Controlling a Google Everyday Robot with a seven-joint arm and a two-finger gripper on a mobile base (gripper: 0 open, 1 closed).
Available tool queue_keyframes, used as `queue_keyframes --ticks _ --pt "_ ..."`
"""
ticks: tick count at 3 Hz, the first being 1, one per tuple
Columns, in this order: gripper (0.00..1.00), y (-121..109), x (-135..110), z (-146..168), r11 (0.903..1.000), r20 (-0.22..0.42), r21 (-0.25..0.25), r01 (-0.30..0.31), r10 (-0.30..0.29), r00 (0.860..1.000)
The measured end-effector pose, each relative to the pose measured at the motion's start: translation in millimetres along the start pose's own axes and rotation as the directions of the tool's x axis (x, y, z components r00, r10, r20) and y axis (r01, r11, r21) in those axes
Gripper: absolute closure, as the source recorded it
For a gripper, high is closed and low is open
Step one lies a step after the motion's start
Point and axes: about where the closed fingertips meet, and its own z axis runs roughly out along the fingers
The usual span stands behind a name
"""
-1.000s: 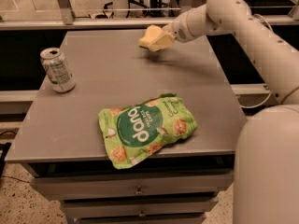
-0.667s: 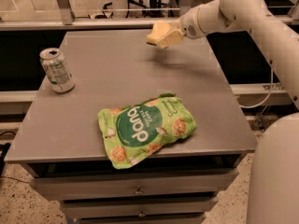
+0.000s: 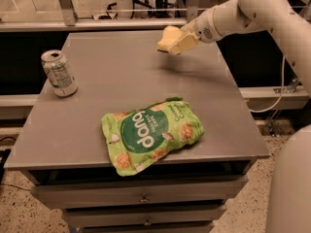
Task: Move sponge near green rice chip bag
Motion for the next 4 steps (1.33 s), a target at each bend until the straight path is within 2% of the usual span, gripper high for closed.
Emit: queue_keyframes --ticks 1,2,3,4 --pt "1.00 13.0 18.7 -37.3 0.9990 -0.043 -0.044 0.007 -0.009 0.999" --pt "1.00 38.9 46.5 -86.5 0.9948 -0.051 -0.096 0.033 -0.038 0.998" --pt "1.00 58.0 76.1 -117.9 0.9870 -0.054 -0.149 0.060 -0.069 0.996" --pt "1.00 79.7 95.5 -138.1 0.9726 -0.063 -0.212 0.095 -0.111 0.992"
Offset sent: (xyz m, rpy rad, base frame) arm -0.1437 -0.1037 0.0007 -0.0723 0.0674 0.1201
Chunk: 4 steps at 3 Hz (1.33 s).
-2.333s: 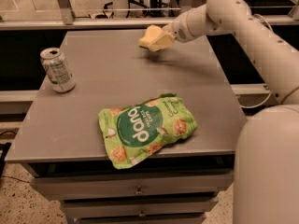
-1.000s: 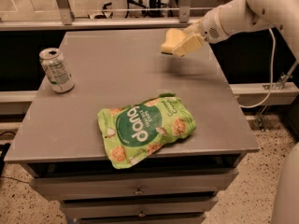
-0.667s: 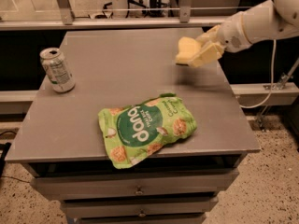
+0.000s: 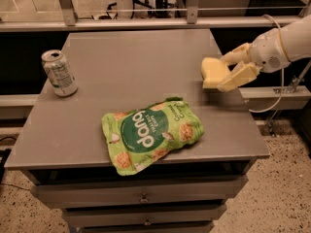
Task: Move sponge near green rice chip bag
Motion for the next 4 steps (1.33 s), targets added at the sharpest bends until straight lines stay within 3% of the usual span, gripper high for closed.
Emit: queue_keyframes --ticks 1,2,3,4 --pt "1.00 29.0 9.4 -10.9 0.9962 -0.017 -0.078 0.039 -0.041 0.999" --pt "1.00 57.0 12.1 -6.6 0.9811 -0.024 -0.179 0.074 -0.080 0.997" --pt "0.76 74.4 11.4 2.3 0.9612 -0.031 -0.256 0.104 -0.115 0.993" --pt "0.54 77.4 8.9 5.7 0.9529 -0.032 -0.278 0.120 -0.134 0.990"
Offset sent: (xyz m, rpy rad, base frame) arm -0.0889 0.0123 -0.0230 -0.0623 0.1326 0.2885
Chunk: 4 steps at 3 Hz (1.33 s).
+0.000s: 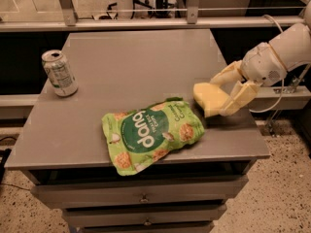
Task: Move sponge near green rice chip bag
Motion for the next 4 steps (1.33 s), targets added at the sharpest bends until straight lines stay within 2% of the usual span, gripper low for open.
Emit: queue_keyframes --ticks 1,2,3,4 --pt "0.31 -1.8 -2.1 0.1 0.9999 -0.005 -0.002 0.014 -0.014 1.000" --pt "0.07 -7.7 -4.9 -6.7 0.9995 0.003 0.023 0.023 -0.023 1.000" --pt "0.00 -18.6 -9.7 -25.7 0.9959 0.026 0.083 0.037 -0.039 0.999" --pt "0.00 -24.7 -11.0 -38.0 0.9925 0.041 0.115 0.042 -0.047 0.998"
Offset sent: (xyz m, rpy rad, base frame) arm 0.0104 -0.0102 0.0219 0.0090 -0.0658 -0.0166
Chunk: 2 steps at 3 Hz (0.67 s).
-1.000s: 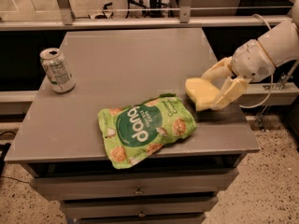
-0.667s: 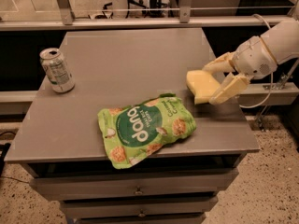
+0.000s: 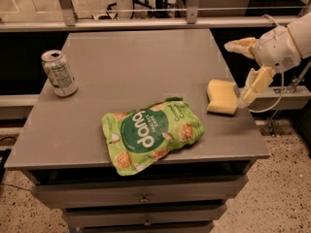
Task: Move sponge near green rice chip bag
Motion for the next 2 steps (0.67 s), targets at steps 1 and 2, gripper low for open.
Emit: queue_keyframes --ticks 1,2 --pt "0.00 -21.8 12.3 -29.1 0.9915 0.064 0.124 -0.039 0.031 0.997" --pt "0.00 -40.9 31.4 -69.0 0.9583 0.141 0.268 -0.100 0.064 0.988"
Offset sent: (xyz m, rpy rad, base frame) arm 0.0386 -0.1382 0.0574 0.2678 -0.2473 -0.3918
